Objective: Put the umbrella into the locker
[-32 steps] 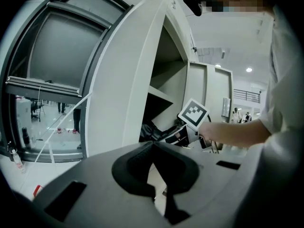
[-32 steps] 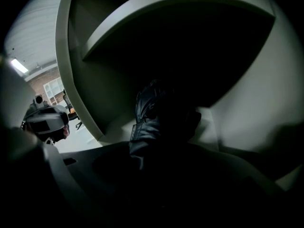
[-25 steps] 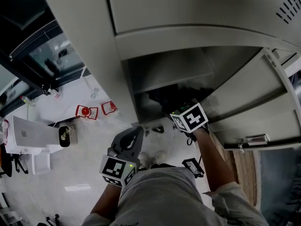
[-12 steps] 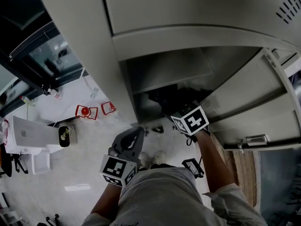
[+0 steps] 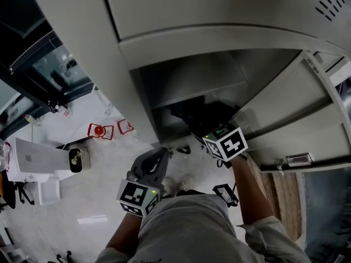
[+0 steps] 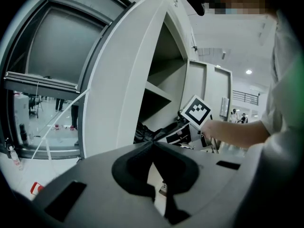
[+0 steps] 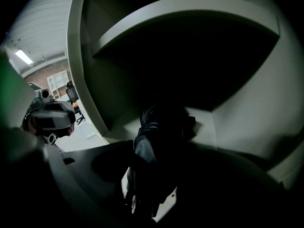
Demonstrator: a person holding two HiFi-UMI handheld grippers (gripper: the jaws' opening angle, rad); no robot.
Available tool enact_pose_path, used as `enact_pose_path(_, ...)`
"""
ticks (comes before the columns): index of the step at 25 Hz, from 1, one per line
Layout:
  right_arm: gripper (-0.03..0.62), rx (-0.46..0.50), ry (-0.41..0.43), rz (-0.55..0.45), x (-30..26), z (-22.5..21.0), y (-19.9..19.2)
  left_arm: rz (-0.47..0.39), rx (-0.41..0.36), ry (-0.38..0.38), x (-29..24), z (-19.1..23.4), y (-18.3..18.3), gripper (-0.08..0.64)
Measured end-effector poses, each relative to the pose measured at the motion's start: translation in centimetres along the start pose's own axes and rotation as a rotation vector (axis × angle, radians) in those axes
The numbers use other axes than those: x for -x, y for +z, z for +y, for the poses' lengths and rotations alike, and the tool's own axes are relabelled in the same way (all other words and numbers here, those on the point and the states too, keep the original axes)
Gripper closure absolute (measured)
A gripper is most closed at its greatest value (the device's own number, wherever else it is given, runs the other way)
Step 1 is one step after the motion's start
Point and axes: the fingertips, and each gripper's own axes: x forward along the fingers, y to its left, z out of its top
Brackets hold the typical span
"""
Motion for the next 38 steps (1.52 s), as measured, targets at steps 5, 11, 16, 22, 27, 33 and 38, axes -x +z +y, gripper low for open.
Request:
enact_pose_path(5, 0.324, -0.016, -0.011, -0.027, 1.0, 0.2, -0.1, 0.004, -0.005, -0.015, -0.1, -0.4, 0.0, 0.546)
enact_pose_path(11, 0.324, -0.046, -0.011, -0.066, 2.4, 0.4, -0.2, 0.014, -0.018, -0.04, -0.3, -1.1, -0.2, 0.546)
enact_pose_path(16, 0.324, -0.065, -0.019, -0.118, 4.4, 0.7, -0.6, 0.023, -0.033, -0.07, -0.6, -1.9, -0.1, 0.546)
enact_pose_path(22, 0.325, -0.088, -0.049, -0.121, 6.6, 0.9, -3.0, 0.032, -0.055, -0.116, -1.1, -3.3, -0.2, 0.546)
enact_pose_path(27, 0.325, -0.12, -0.063, -0.104, 7.3, 1.4, -5.4, 0.039, -0.07, -0.149, -1.5, -4.3, -0.1, 0.546)
enact_pose_path(33, 0.325, -0.159, -0.072, -0.085, 7.3, 2.0, -7.9, 0.048, -0.082, -0.168, -1.5, -5.1, -0.4, 0.546)
enact_pose_path(38, 0.325, -0.168, -0.079, -0.071, 7.1, 2.1, -9.3, 0.055, -0.085, -0.171, -1.4, -5.3, -0.6, 0.546)
